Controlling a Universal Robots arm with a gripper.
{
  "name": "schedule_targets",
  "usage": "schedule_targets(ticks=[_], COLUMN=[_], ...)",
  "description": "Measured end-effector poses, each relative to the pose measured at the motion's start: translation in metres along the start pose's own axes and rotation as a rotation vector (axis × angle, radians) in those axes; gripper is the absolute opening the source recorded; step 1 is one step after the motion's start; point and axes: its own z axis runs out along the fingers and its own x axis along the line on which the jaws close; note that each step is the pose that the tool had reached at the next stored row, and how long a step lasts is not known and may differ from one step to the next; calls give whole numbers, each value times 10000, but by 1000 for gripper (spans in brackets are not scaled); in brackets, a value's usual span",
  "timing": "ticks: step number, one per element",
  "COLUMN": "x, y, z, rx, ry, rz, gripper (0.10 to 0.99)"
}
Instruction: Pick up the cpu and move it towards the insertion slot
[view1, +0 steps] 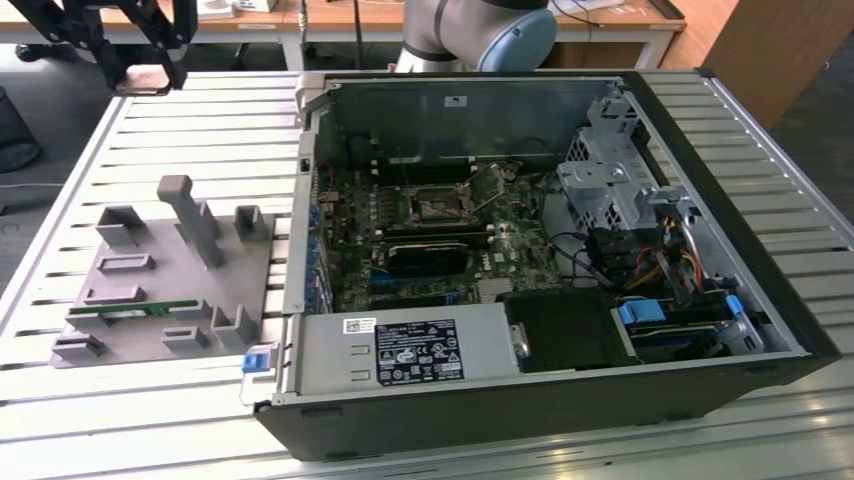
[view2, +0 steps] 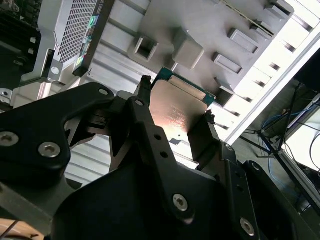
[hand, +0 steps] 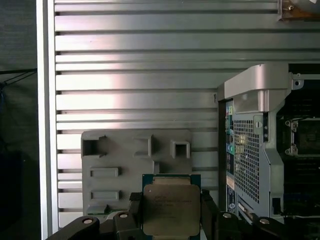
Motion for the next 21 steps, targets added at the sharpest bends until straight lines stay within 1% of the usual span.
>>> schedule_targets(ticks=[14,15,18,19,21], x=[-92,-202,-234,-319,-349], y=[43,105,120,163,179], z=[1,2,2,3,3], rx=[0,0,0,0,0], ry=[0,0,0,0,0], rz=[1,0,0,0,0], gripper=[545,545,545,545,545])
